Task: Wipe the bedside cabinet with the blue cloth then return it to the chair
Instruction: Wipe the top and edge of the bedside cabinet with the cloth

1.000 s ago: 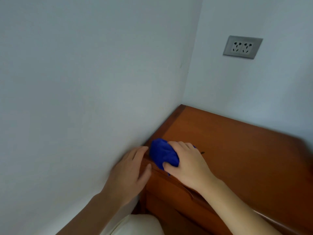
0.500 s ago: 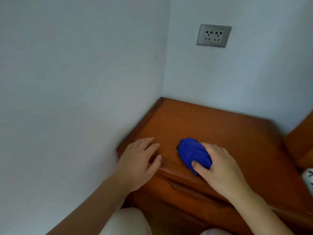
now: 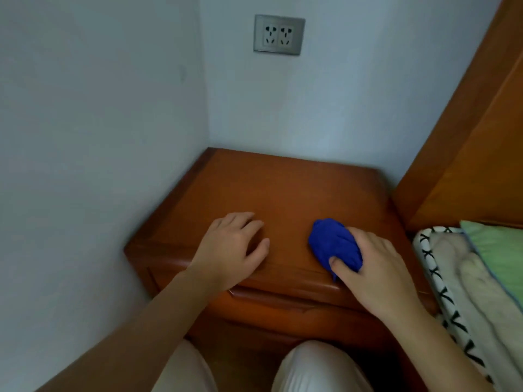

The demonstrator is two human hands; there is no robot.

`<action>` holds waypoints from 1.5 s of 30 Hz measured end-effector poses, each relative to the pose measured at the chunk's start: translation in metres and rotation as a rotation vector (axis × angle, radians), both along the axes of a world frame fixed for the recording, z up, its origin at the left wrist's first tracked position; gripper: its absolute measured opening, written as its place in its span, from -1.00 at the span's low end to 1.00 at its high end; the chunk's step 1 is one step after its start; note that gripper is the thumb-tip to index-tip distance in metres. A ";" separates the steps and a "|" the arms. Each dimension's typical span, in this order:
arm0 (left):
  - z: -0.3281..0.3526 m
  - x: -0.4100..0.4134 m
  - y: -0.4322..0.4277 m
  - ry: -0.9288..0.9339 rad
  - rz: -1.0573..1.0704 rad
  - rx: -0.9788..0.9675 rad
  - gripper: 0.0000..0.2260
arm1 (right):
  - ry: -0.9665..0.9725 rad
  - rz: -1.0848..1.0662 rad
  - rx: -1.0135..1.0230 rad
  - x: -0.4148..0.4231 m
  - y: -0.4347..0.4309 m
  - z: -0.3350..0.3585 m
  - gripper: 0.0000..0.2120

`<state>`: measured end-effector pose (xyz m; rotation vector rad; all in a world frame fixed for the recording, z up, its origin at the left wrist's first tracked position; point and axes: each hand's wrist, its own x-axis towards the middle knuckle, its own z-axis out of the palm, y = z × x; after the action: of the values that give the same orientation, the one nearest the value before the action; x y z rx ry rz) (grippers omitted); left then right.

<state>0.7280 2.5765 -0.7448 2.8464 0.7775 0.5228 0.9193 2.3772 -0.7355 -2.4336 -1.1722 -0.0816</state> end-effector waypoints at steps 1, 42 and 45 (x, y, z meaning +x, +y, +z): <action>-0.001 0.004 0.001 -0.001 0.005 -0.004 -0.46 | -0.029 -0.015 -0.007 -0.003 0.002 -0.001 -0.42; -0.006 0.005 0.003 0.047 0.024 -0.008 -0.41 | -0.072 0.066 0.071 -0.045 0.006 -0.009 -0.41; -0.005 0.004 0.004 0.045 0.018 -0.026 -0.40 | -0.051 -0.010 0.078 -0.022 -0.025 -0.008 -0.41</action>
<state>0.7323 2.5802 -0.7499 2.8391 0.8127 0.4499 0.8973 2.3525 -0.7439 -2.3823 -1.1565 -0.1899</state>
